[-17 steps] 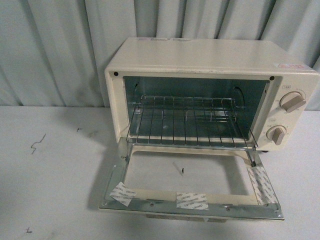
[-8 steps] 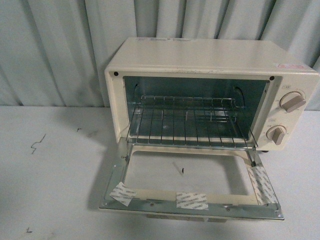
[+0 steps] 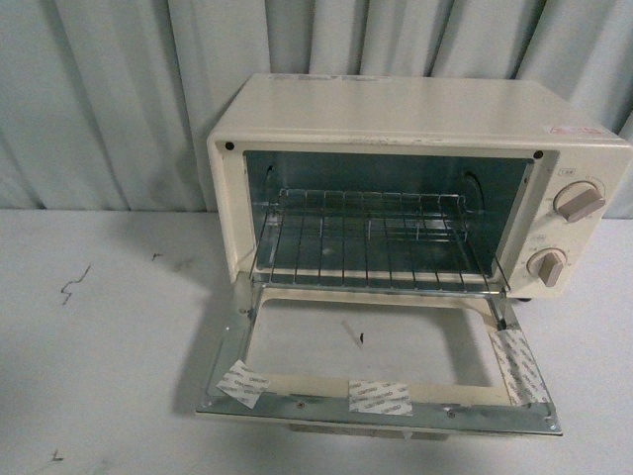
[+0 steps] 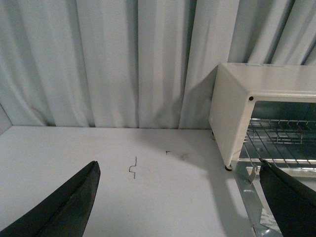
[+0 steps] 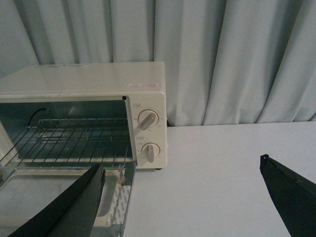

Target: Open oven

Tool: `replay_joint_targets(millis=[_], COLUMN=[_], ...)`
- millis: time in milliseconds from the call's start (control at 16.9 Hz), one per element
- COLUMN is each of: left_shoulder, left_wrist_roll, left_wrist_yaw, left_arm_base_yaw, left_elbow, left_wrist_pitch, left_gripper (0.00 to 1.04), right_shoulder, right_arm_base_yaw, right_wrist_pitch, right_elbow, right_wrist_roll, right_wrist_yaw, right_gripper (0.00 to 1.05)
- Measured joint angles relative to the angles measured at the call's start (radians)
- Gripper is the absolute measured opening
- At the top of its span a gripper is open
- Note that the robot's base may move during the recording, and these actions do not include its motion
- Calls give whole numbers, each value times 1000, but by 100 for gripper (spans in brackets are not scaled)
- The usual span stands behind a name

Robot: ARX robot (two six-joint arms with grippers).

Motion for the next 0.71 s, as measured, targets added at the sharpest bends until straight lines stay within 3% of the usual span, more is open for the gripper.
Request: replay_joint_targets(millis=[708], left_shoulder=[0], left_wrist_roll=[0], left_wrist_yaw=[0], left_arm_base_yaw=[0], left_elbow=[0], left_wrist_pitch=[0], left_gripper=[98], right_shoulder=[0], right_arm_base_yaw=[0], right_wrist_pitch=[0], right_elbow=[0], right_wrist_roll=[0], right_wrist_yaw=[0], right_gripper=[98])
